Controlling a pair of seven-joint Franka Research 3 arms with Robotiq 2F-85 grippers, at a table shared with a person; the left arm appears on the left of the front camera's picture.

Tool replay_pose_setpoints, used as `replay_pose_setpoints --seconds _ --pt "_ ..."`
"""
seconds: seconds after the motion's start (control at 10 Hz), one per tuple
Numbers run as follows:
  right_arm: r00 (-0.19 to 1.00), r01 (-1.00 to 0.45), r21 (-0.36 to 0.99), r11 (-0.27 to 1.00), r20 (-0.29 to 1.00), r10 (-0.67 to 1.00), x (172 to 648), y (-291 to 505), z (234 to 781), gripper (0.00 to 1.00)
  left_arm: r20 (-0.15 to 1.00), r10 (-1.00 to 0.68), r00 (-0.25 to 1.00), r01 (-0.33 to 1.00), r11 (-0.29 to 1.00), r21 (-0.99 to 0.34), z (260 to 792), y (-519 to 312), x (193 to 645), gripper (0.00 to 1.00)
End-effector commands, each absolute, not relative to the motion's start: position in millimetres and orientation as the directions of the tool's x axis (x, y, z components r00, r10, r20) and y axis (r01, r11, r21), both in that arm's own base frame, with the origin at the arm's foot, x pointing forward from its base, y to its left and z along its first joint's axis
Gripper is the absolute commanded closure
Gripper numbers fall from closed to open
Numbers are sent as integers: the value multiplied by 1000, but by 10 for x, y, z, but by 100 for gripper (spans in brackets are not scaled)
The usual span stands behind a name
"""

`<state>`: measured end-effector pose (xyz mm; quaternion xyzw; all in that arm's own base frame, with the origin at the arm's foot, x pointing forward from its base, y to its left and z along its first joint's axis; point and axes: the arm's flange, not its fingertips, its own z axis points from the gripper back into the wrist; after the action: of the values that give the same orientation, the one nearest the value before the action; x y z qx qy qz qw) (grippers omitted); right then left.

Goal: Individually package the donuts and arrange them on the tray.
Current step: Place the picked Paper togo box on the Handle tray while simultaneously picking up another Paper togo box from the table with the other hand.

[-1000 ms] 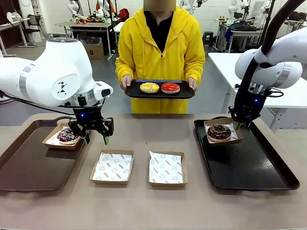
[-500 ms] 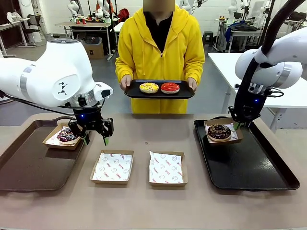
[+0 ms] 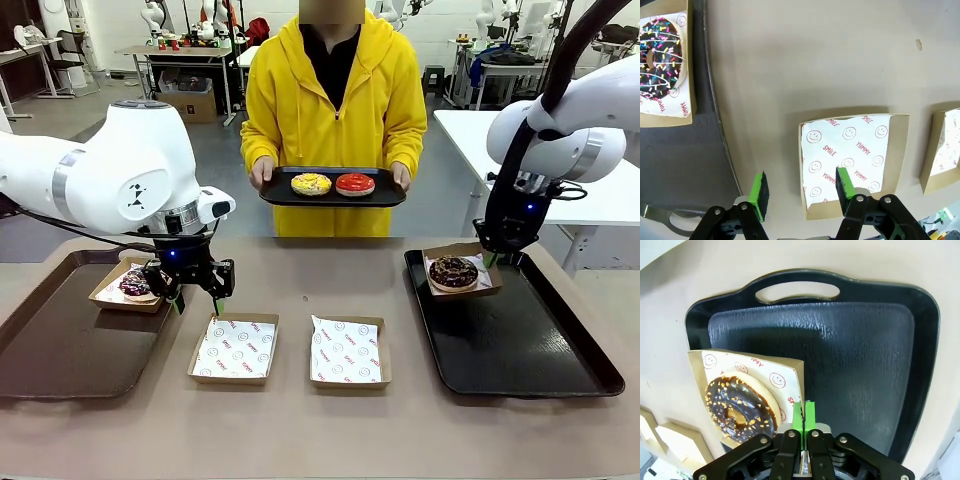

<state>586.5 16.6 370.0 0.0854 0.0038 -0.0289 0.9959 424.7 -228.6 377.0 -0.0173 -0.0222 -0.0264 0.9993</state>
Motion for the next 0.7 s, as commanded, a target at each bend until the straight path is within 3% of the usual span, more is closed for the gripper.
replay_pose_setpoints --seconds 0.0,0.6 --pt "995 95 172 980 -22 -93 6004 221 3683 99 56 -69 996 70 998 -11 3751 -2281 4242 29" --pt "992 122 166 978 -47 -116 6202 294 3560 99 10 -88 996 88 995 -41 3434 -2262 4262 29"
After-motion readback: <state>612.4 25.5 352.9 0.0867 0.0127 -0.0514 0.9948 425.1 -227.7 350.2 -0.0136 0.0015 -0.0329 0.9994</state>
